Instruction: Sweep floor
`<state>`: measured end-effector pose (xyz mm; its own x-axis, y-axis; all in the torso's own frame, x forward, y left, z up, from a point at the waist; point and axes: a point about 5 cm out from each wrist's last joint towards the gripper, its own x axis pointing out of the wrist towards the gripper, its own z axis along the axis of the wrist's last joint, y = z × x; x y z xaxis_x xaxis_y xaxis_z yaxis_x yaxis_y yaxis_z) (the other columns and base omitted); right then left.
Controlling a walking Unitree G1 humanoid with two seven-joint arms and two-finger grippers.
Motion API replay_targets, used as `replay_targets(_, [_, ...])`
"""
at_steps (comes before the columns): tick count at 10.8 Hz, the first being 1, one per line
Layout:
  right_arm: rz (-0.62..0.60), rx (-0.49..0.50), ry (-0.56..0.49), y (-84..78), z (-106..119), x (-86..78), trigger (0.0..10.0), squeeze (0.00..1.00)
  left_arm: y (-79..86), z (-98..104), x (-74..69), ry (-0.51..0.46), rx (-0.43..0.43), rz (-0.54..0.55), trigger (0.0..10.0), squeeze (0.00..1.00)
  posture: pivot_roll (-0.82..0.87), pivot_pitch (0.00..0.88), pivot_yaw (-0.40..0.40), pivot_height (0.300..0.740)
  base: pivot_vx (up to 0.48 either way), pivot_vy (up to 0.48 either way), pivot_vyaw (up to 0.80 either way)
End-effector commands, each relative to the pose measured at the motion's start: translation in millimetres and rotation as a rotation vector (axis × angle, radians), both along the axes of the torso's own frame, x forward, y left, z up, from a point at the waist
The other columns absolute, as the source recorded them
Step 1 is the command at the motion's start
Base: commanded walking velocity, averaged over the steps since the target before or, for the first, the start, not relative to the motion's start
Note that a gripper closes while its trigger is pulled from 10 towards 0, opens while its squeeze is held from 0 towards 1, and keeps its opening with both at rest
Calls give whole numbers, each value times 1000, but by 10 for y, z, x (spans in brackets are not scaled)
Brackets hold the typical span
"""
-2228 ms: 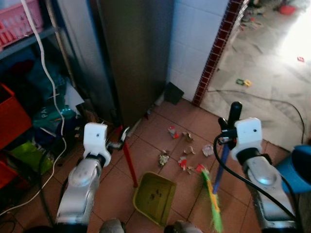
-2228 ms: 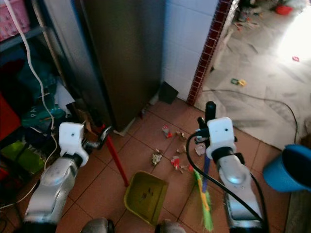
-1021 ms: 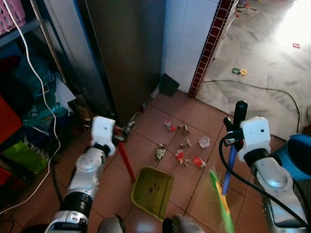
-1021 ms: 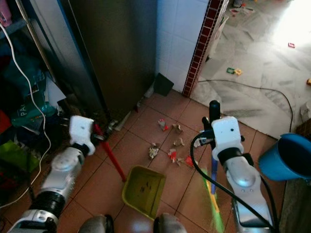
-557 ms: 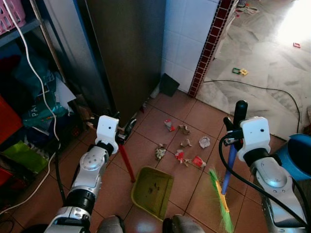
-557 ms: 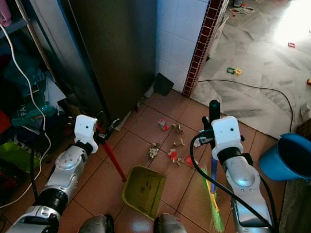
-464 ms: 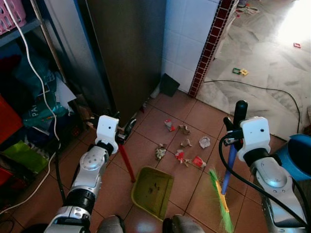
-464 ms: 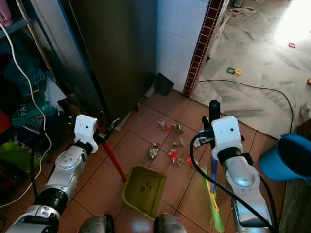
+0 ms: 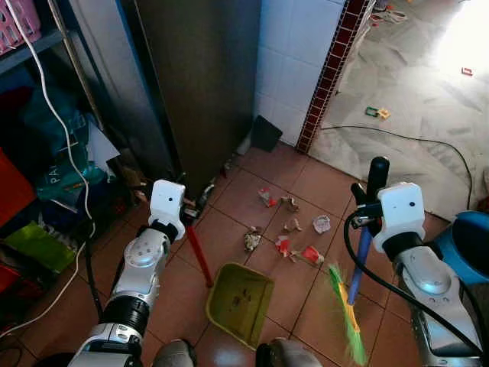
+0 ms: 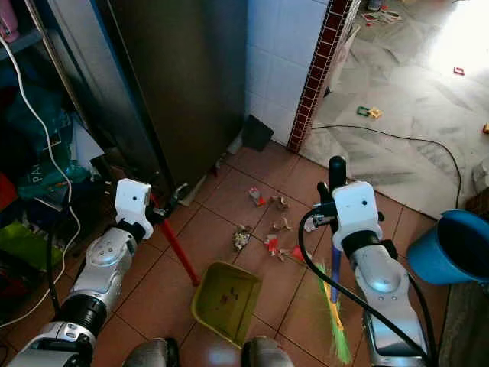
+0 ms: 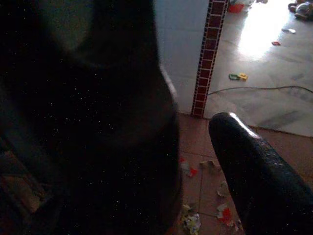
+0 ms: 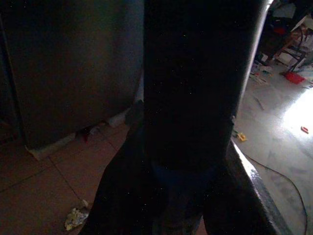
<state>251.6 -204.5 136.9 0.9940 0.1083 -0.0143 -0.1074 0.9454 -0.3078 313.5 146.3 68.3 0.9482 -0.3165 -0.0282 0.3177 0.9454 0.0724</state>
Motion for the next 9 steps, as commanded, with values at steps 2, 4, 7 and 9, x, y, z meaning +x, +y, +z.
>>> replay_targets(2, [15, -24, -31, 1, 63, 17, 10000, 0, 20, -46, -49, 6, 22, -3, 10000, 1000, -152, 127, -38, 740, 0, 0, 0])
replay_targets(4, [18, -25, -31, 3, 64, 22, 10000, 0, 34, -55, -70, 4, 25, -6, 10000, 471, -151, 125, -42, 740, 0, 0, 0])
replay_targets(7, [22, -25, -32, 1, 64, 36, 10000, 0, 20, -48, -74, -2, 20, -16, 10000, 0, -149, 125, -44, 740, 0, 0, 0])
replay_targets(9, [23, -26, -31, 1, 60, 33, 10000, 0, 1, -18, -60, -11, 12, -26, 3569, 0, -149, 123, -44, 740, 0, 0, 0])
